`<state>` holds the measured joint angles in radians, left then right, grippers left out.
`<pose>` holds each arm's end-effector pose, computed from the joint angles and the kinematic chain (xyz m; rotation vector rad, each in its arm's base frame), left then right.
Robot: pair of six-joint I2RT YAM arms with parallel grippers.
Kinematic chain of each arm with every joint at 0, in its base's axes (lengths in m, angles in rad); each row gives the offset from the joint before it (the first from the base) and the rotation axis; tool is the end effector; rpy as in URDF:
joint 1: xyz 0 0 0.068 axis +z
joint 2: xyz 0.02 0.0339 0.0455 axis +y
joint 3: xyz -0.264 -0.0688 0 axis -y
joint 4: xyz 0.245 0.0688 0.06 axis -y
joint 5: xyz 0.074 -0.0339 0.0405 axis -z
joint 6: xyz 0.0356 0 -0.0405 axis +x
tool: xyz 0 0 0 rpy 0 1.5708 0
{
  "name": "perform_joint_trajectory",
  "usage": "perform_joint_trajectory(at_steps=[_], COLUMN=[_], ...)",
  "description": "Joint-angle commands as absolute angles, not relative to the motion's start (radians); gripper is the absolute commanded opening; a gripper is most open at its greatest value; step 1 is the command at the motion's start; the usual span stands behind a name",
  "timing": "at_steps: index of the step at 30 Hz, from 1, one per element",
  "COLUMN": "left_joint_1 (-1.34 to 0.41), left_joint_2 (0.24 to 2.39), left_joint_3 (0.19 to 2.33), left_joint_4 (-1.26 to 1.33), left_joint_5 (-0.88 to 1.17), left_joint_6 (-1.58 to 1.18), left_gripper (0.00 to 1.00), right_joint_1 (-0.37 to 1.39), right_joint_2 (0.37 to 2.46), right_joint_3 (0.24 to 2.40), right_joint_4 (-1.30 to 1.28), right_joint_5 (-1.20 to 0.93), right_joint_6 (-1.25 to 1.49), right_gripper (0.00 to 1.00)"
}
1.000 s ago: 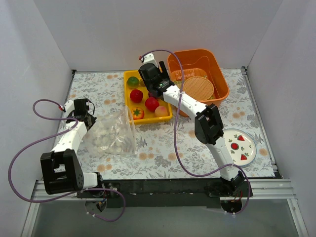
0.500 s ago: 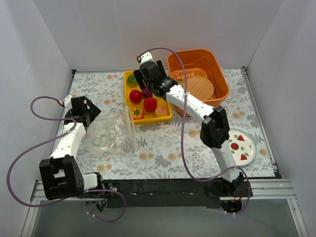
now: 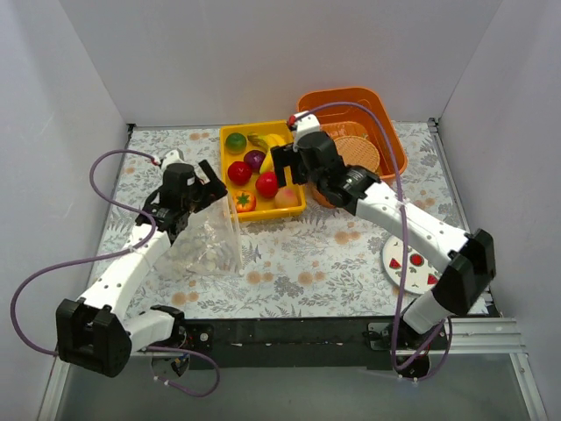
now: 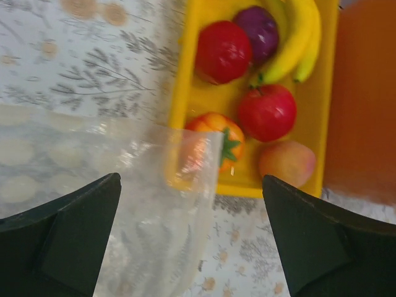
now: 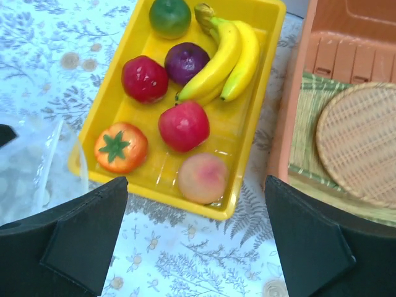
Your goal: Open the zip-top bag and remove the fake food
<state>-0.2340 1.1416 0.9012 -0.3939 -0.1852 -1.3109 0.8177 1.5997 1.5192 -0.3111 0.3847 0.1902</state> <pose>0.2449 -0.0516 0.2889 -1.2553 1.8937 -0.6501 0.2666 0.2649 0.3767 -0.3560 1.9107 0.2939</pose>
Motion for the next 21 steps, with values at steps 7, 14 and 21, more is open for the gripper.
perform_joint_trajectory(at_steps=[7,14,21], left_joint_1=[-0.652,-0.710,-0.710], left_joint_2=[1.068,1.054,0.980], left_joint_3=[0.920,0.939,0.950], left_joint_4=[-0.457,-0.543,-0.491], left_joint_5=[-0.317,-0.342,-0.327], left_joint_6=[-1.406,-1.448,-1.371], left_gripper=[0.98,0.98,0.98], right_joint_1=[0.818,0.818,0.816], right_joint_2=[1.114,0.919,0.864], right_joint_3=[1.022,0.890,0.851], right_joint_4=[-0.169,-0.219,-0.221], right_joint_5=[0.259,0.287,0.295], right_joint_6=[0.348,0.362,0.379], right_gripper=[0.98,0.98,0.98])
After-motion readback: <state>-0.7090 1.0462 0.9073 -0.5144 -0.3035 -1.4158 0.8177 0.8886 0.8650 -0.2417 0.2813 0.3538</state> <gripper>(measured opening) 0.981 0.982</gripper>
